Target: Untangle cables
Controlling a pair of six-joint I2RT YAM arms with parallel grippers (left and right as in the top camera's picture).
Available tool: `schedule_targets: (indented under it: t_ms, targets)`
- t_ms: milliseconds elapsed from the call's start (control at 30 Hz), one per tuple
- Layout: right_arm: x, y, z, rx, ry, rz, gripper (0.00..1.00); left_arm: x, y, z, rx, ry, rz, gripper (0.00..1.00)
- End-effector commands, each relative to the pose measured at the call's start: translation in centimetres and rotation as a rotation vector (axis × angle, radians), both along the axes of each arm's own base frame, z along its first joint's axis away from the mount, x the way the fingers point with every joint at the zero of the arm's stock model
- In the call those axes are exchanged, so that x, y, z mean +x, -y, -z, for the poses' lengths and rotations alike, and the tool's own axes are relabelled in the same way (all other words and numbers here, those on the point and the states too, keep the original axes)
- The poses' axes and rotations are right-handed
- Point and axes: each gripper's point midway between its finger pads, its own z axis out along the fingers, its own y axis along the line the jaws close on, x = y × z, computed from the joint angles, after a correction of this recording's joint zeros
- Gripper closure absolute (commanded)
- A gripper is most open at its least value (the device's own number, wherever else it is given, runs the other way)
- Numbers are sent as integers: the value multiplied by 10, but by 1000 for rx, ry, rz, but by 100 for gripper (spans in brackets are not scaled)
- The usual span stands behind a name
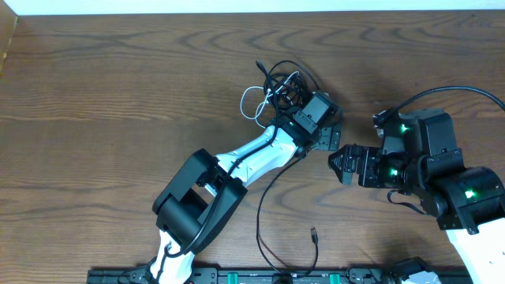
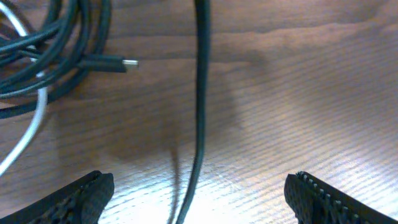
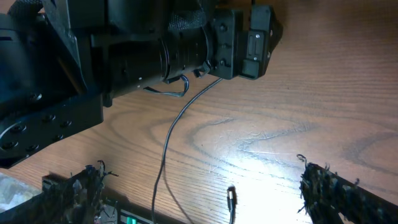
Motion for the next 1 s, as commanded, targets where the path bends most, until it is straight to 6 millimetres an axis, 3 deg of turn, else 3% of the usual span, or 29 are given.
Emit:
schedule_targets:
  t_ms: [0, 167, 267, 367, 500, 700, 733, 833, 967]
  targets:
    - [2, -1, -7, 9, 21, -8, 1, 4, -12, 13, 61, 20, -34, 7]
    - [2, -1, -7, 9, 21, -8, 1, 3, -14, 32, 85, -1, -35, 12]
    - [2, -1, -7, 9, 21, -8, 1, 5, -11, 35, 78, 5, -35, 28]
    - [2, -1, -7, 9, 21, -8, 1, 9, -6, 31, 54, 22, -33, 36]
    - [2, -1, -7, 9, 21, -8, 1, 10, 0, 28, 23, 28, -22, 52]
    - [2, -1, -7, 9, 21, -8, 1, 11, 0, 26, 19, 33, -22, 85]
    - [2, -1, -7, 9, 21, -8, 1, 11, 1, 24, 16, 35, -22, 90]
    - [2, -1, -7, 9, 21, -8, 1, 13, 2, 11, -1, 52, -22, 92]
    - [2, -1, -7, 9, 21, -8, 1, 15, 4, -30, -53, 103, -23, 92]
